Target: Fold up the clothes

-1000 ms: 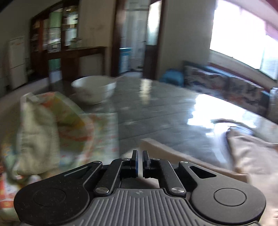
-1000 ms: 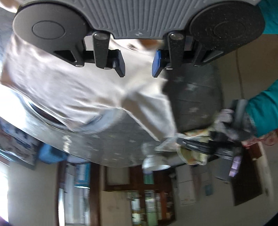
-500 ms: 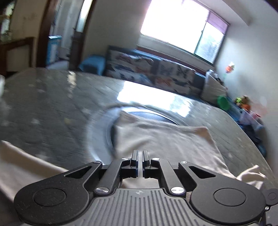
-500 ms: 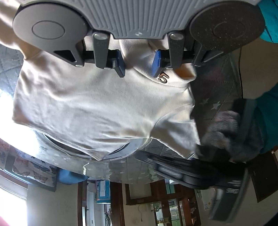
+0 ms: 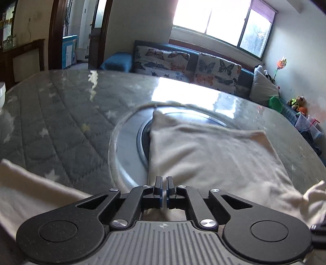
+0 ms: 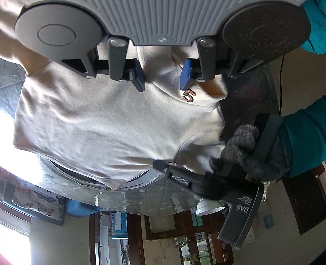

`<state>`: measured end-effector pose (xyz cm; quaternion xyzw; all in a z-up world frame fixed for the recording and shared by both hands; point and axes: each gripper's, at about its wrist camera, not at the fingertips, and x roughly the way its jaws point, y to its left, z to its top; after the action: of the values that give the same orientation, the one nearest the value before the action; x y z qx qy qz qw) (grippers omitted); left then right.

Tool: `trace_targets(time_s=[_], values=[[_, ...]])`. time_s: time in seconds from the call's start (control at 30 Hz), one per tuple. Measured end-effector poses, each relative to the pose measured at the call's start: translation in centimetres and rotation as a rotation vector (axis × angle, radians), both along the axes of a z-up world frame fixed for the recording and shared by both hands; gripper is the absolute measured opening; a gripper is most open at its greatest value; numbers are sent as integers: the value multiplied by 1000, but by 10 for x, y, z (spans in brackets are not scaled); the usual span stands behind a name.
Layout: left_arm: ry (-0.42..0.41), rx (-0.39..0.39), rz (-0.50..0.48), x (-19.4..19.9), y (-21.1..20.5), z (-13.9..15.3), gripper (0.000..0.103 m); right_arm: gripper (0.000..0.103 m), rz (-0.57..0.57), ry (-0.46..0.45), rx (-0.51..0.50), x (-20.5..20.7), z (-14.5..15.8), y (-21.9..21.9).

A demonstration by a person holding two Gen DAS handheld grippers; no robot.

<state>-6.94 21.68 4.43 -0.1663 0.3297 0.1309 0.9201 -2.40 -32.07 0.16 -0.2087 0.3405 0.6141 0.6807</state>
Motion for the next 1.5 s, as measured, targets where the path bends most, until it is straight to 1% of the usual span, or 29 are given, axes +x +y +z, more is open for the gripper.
trace_targets(time_s=[0.07,0.17,0.27,0.53,0.57,0.63,0.8,0.9,0.97,1.07,1.17,1.23,1.4,1.5], values=[[-5,0,-23,11,-1,3,4,38,-1,5,3,1,0,0],[22,24,-41,33,-5,-1,4,39,-1,11,6,1,0,-1],[48,9,-25,52,1,-12,4,39,-1,15,8,2,0,-1],[54,30,15,73,24,-14,6,41,5,29,19,3,-1,-1],[55,32,17,76,26,-14,6,42,6,30,20,3,-2,-1],[55,34,20,83,30,-14,10,43,9,31,23,3,-2,-1],[53,34,35,102,40,-15,14,43,14,32,28,3,-3,-2],[50,27,52,111,47,-15,14,44,12,37,30,3,-2,-3],[51,20,57,113,48,-15,15,43,9,41,31,4,-1,-4],[48,26,52,110,46,-13,17,44,-28,49,55,10,5,-11],[42,46,33,102,36,-11,27,44,-102,28,70,24,9,-20],[37,56,11,95,27,-9,28,44,-161,8,66,34,9,-27],[23,54,-93,73,-10,-4,28,44,-272,-11,31,54,-1,-43],[11,49,-178,57,-39,-2,29,44,-298,4,55,59,2,-56]])
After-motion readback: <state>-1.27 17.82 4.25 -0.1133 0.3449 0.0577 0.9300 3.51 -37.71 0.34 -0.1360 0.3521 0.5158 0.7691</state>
